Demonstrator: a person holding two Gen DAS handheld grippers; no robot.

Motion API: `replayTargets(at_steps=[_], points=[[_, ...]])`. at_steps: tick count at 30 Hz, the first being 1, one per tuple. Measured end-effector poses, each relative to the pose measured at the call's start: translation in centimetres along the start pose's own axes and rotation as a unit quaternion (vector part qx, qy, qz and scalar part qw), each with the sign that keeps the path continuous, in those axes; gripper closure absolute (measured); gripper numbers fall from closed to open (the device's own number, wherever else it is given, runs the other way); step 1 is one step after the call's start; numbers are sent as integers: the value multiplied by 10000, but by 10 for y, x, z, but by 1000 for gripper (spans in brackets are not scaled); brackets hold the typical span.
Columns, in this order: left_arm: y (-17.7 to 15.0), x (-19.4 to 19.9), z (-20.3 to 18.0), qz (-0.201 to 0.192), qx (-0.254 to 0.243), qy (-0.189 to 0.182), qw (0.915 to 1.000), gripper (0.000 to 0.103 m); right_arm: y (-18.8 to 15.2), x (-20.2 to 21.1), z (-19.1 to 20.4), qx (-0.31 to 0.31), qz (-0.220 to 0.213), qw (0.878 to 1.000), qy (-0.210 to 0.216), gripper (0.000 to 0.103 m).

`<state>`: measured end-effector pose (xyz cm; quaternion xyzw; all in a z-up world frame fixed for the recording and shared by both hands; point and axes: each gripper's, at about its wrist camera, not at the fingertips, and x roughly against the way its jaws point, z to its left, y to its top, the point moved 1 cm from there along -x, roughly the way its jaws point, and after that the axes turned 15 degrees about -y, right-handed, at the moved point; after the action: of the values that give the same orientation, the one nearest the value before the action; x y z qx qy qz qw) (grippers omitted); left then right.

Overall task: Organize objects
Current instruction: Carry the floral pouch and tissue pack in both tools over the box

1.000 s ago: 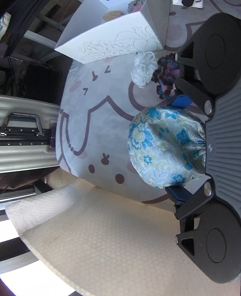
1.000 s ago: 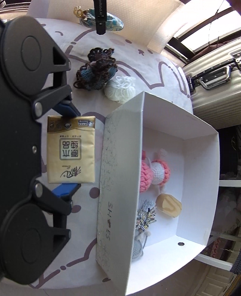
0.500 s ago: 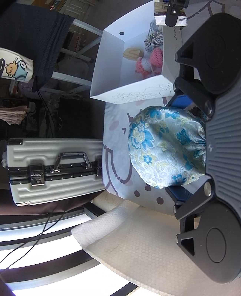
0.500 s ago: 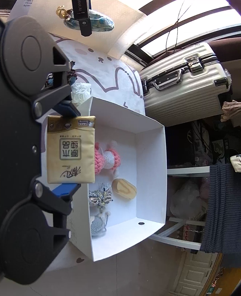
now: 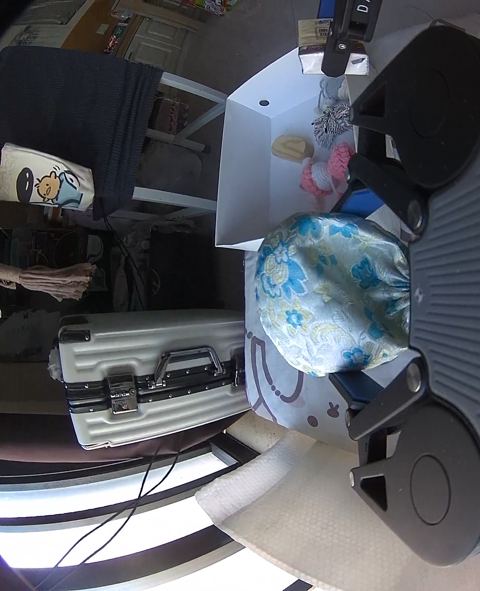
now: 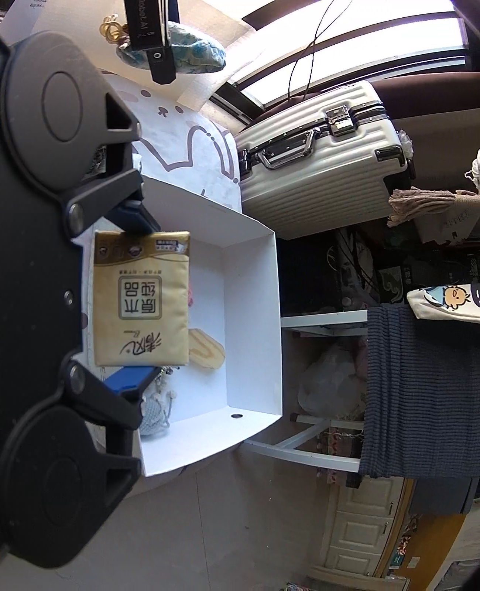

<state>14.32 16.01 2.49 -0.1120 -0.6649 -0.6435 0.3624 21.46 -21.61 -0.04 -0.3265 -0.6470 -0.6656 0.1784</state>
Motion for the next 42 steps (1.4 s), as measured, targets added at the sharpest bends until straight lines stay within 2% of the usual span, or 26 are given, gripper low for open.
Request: replayTargets(at_steps=[9,21,30,42], points=[[4,-8,-26,-113,-161,-144,9997,19,4,2,-11,-69,-106,9999,11,29],[15,-32,-40,-309,-232,-256,9989,19,15,-8,-26,-184,-203,9996,30,29],[22,-69,-60,-464,-440,-545,9965,19,31,-39,-44,-557,-130,9984,-37,29],[17,-138,-88,-108,-1228,-653,9902,19,44,-107,-62,-882,214,9959,-54,29]])
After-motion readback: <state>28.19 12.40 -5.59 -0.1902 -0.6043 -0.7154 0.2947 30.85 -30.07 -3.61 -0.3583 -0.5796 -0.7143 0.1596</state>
